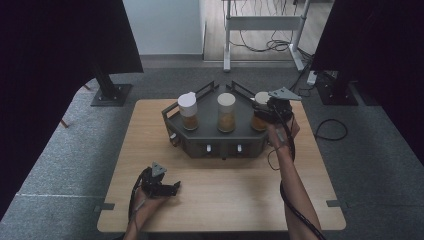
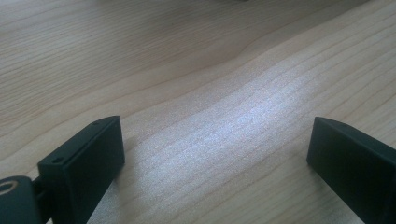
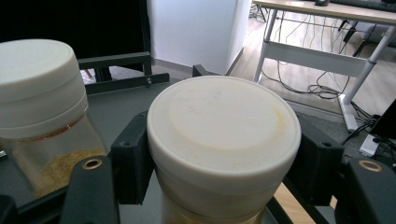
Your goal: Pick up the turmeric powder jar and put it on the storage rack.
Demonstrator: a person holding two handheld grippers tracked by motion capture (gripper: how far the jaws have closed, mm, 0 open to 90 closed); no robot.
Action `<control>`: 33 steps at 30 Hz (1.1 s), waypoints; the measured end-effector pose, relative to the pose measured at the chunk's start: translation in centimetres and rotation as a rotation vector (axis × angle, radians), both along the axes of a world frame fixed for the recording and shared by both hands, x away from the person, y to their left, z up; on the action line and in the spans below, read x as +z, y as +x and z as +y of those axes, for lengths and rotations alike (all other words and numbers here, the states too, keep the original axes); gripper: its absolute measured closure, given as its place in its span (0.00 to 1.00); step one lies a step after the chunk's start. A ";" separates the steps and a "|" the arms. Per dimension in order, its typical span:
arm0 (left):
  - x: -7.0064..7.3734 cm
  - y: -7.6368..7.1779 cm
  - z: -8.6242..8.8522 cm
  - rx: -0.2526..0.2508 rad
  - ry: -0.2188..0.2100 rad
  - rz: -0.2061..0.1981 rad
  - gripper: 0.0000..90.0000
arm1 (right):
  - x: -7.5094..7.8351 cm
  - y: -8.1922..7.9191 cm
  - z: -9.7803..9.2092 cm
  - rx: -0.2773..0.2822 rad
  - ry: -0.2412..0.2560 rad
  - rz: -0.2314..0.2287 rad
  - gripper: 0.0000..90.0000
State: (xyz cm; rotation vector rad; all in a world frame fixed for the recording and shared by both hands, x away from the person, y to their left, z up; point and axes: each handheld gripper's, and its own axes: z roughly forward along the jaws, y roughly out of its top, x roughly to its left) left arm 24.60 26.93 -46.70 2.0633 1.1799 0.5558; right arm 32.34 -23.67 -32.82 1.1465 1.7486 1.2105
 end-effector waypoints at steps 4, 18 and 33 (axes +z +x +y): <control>0.0 0.0 0.0 0.000 -0.001 0.001 0.04 | -0.4 0.1 0.0 -0.002 0.011 -0.002 0.37; 0.0 0.0 0.0 -0.002 0.000 0.001 0.04 | -0.9 0.0 -1.0 -0.001 0.051 -0.002 0.36; 0.0 0.0 0.0 -0.003 0.000 0.001 0.04 | -1.3 0.7 -2.0 0.047 0.062 0.021 0.11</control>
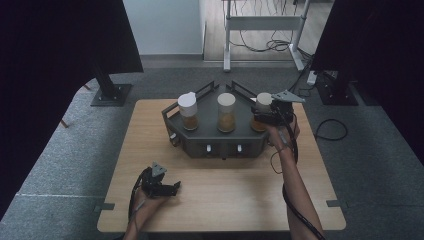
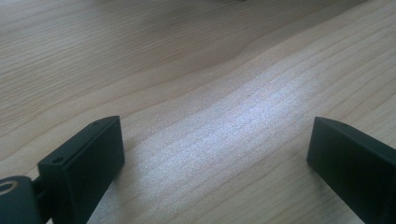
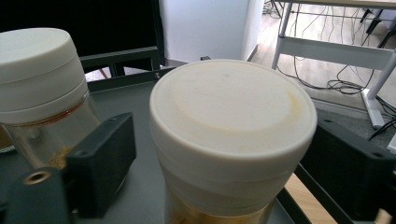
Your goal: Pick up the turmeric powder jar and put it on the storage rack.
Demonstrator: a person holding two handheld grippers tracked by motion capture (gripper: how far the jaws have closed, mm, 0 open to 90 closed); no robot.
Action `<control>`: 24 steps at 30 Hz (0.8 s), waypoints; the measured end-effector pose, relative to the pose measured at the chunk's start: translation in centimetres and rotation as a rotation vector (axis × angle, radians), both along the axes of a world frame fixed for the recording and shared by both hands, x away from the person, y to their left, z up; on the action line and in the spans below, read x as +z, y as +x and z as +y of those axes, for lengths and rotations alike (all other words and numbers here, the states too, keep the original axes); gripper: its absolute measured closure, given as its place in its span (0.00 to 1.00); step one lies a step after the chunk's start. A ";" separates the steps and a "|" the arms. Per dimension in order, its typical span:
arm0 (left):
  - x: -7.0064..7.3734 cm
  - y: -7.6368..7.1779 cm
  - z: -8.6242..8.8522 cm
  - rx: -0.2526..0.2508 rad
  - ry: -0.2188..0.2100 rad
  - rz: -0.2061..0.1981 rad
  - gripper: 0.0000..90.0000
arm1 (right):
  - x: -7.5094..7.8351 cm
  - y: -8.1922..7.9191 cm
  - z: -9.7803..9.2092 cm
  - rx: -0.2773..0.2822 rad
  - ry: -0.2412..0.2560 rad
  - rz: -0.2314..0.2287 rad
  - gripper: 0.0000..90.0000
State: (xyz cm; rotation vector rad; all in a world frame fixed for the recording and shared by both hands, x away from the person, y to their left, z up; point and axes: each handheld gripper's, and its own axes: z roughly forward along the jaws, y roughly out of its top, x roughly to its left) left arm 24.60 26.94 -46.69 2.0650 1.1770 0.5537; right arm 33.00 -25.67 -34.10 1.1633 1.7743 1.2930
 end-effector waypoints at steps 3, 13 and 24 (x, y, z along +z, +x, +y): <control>0.0 0.0 0.0 0.000 0.000 0.000 0.04 | -0.1 0.0 -0.2 0.001 0.002 -0.004 0.05; 0.0 0.0 0.0 0.000 0.001 -0.001 0.04 | 0.1 0.2 -0.4 0.012 0.005 0.012 0.00; 0.0 0.0 0.0 0.000 0.000 0.000 0.04 | 0.2 -0.5 -0.9 0.020 0.003 0.005 0.00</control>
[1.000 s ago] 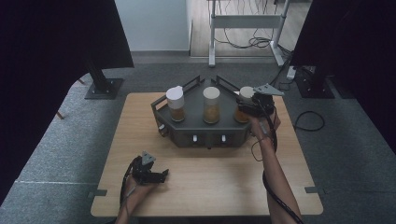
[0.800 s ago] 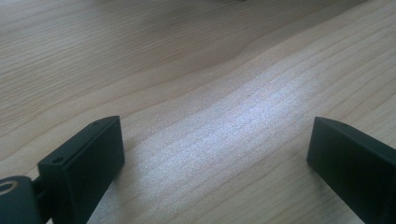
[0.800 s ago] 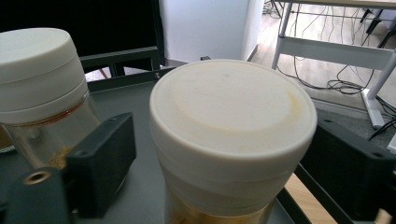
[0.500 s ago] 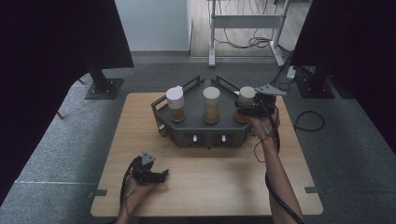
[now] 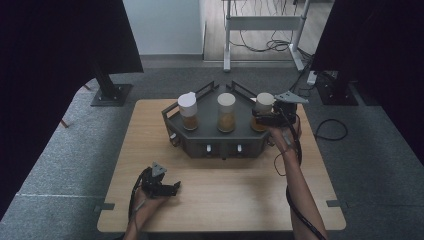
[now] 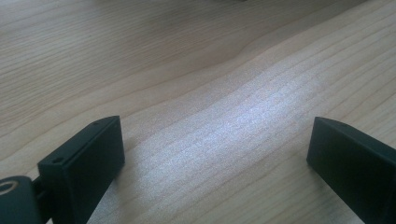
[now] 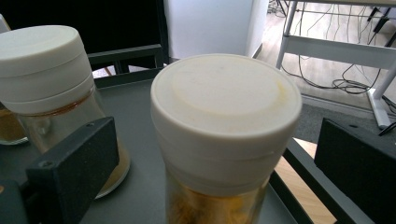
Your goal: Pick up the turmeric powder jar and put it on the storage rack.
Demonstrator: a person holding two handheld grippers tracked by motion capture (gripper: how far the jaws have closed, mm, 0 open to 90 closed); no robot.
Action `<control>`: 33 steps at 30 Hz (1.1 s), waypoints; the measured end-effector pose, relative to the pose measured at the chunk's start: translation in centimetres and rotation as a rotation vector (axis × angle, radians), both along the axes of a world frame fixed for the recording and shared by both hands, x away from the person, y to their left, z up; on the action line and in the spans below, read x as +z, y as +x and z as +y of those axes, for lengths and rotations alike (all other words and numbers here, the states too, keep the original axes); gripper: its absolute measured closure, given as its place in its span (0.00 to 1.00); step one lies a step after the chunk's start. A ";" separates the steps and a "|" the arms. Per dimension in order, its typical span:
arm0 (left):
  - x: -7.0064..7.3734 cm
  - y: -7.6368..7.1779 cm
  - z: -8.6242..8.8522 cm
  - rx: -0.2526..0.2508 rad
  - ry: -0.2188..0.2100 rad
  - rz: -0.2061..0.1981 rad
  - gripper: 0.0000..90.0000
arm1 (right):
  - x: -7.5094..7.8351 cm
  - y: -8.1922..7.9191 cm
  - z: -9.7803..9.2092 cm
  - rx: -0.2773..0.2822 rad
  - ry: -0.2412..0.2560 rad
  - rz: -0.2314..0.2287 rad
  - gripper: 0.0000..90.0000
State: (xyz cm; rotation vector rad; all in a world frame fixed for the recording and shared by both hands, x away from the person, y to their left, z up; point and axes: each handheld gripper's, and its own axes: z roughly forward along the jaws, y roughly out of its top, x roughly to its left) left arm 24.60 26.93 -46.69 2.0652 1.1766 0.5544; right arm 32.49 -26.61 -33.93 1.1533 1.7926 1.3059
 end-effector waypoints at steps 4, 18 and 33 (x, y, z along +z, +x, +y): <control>0.0 0.0 0.0 0.000 -0.001 0.000 0.04 | 0.0 -0.3 -0.3 -0.003 -0.004 -0.002 0.00; 0.0 0.0 0.0 -0.001 0.000 0.000 0.04 | -0.4 -2.2 -1.6 0.005 -0.007 -0.014 0.01; 0.0 0.0 0.0 -0.001 0.001 0.001 0.04 | -0.9 -4.4 -3.0 -0.009 -0.009 -0.017 0.01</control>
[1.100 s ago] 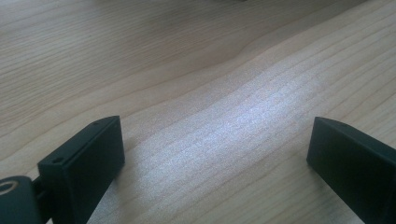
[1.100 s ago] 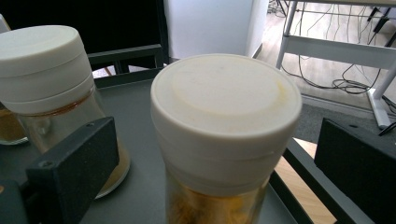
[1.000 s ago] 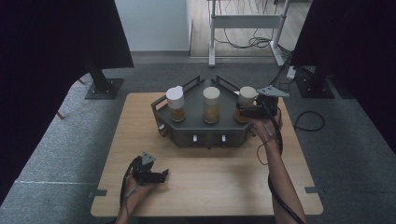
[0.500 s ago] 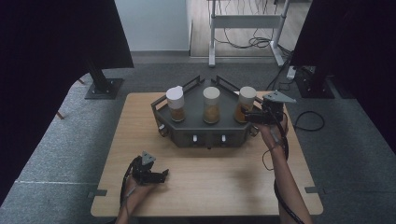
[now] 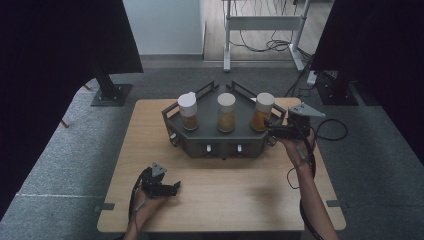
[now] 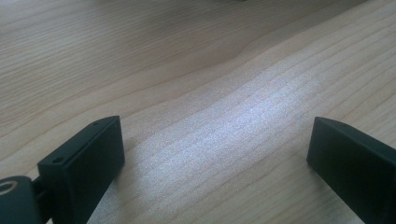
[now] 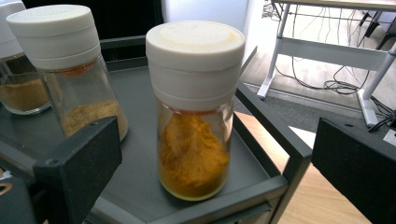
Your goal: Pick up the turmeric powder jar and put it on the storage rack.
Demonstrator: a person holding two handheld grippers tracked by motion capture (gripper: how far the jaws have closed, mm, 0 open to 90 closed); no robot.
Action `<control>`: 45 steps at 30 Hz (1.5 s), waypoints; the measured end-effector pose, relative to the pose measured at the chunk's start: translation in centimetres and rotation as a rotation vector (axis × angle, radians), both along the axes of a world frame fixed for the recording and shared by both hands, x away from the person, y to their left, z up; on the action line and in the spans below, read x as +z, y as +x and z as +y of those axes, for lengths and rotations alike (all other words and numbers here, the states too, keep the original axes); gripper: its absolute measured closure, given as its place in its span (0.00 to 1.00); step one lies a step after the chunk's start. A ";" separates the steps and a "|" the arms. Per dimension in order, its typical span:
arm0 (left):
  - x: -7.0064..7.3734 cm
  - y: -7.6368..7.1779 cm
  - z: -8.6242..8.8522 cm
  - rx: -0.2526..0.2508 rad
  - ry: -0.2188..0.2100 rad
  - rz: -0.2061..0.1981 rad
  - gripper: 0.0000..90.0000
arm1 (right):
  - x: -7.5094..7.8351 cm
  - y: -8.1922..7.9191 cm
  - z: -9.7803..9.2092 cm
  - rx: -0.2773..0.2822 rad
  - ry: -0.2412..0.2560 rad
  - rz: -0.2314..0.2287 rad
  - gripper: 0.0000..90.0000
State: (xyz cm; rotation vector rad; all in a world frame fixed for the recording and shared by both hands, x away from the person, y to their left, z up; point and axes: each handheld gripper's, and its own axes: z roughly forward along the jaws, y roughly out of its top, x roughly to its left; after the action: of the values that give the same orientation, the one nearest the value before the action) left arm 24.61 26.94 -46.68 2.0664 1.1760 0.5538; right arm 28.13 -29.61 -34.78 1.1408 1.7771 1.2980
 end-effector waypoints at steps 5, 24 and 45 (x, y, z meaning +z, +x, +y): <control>0.0 0.0 0.0 0.000 0.000 0.000 0.04 | -0.2 -0.8 -0.5 -0.009 0.001 -0.001 0.02; 0.0 0.0 0.0 0.000 -0.001 0.001 0.04 | -1.4 -3.8 -1.9 -0.040 -0.005 0.003 0.02; 0.0 0.0 0.0 -0.001 0.001 0.001 0.04 | -2.0 -7.2 -2.5 -0.049 -0.037 -0.010 0.03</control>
State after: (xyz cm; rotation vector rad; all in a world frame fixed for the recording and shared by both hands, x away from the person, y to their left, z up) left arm 24.62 26.94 -46.66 2.0678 1.1761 0.5528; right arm 20.89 -32.07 -36.81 1.1486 1.7486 1.2349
